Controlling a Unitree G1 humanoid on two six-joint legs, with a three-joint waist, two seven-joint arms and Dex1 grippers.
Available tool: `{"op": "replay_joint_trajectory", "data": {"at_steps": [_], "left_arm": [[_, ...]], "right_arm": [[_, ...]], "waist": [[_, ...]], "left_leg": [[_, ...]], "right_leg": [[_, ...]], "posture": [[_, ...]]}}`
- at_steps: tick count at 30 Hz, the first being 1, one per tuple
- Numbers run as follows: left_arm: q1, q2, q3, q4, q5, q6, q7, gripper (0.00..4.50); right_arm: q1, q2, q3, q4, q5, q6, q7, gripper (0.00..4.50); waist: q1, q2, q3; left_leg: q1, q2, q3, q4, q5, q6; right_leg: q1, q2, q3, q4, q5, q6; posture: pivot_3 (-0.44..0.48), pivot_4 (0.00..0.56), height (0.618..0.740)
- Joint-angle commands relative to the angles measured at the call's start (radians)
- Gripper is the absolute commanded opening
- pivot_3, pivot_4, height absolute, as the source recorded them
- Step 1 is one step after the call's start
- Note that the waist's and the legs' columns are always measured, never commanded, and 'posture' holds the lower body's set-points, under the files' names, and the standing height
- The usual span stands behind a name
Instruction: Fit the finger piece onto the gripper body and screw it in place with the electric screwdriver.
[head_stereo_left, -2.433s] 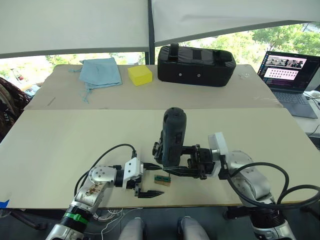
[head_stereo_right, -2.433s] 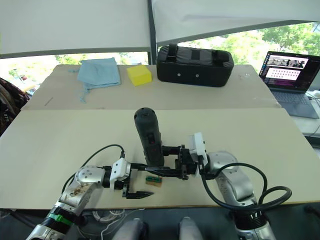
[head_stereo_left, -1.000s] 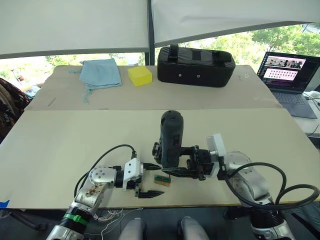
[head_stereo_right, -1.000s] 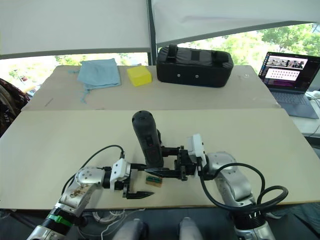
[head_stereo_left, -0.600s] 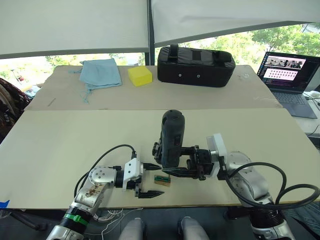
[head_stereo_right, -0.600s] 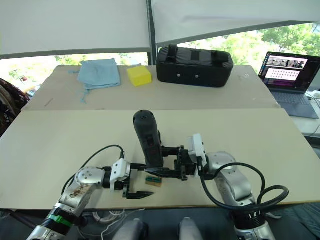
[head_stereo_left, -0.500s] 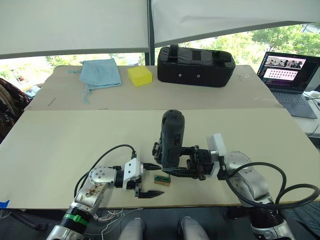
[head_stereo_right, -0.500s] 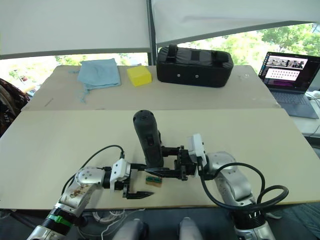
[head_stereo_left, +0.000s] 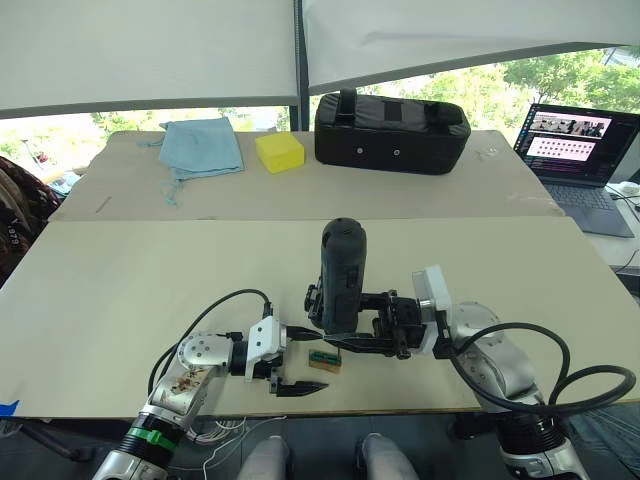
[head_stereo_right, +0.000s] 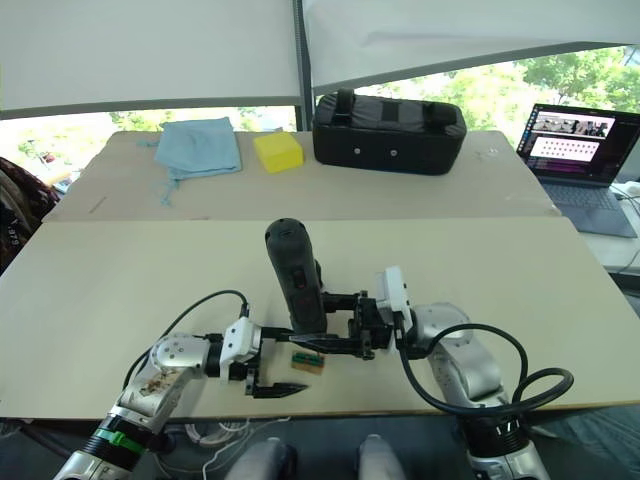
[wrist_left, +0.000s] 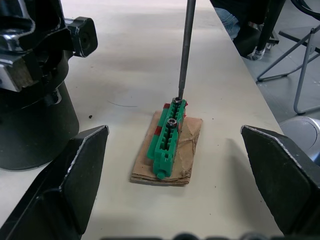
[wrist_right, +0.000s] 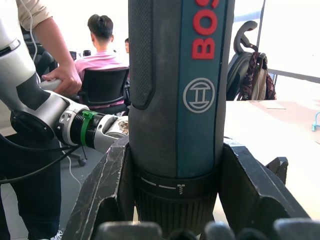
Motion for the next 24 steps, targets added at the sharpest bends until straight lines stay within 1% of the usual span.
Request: {"op": "replay_joint_trajectory", "data": {"at_steps": [1, 24], "left_arm": [[0.025, -0.001, -0.036, 0.015, 0.015, 0.014, -0.007, 4.5], [0.026, -0.002, -0.035, 0.016, 0.015, 0.015, -0.004, 4.5]], "right_arm": [[-0.014, 0.007, -0.005, -0.01, 0.005, -0.028, 0.003, 1.9], [-0.023, 0.007, -0.002, -0.006, 0.006, -0.019, -0.004, 1.9]], "waist": [[0.0, 0.0, 0.0], [0.0, 0.0, 0.0]], "left_leg": [[0.0, 0.0, 0.0, 0.0, 0.0, 0.0], [0.0, 0.0, 0.0, 0.0, 0.0, 0.0]], "right_leg": [[0.0, 0.0, 0.0, 0.0, 0.0, 0.0], [0.0, 0.0, 0.0, 0.0, 0.0, 0.0]], "posture": [[0.0, 0.15, 0.74], [0.0, 0.15, 0.74]]}}
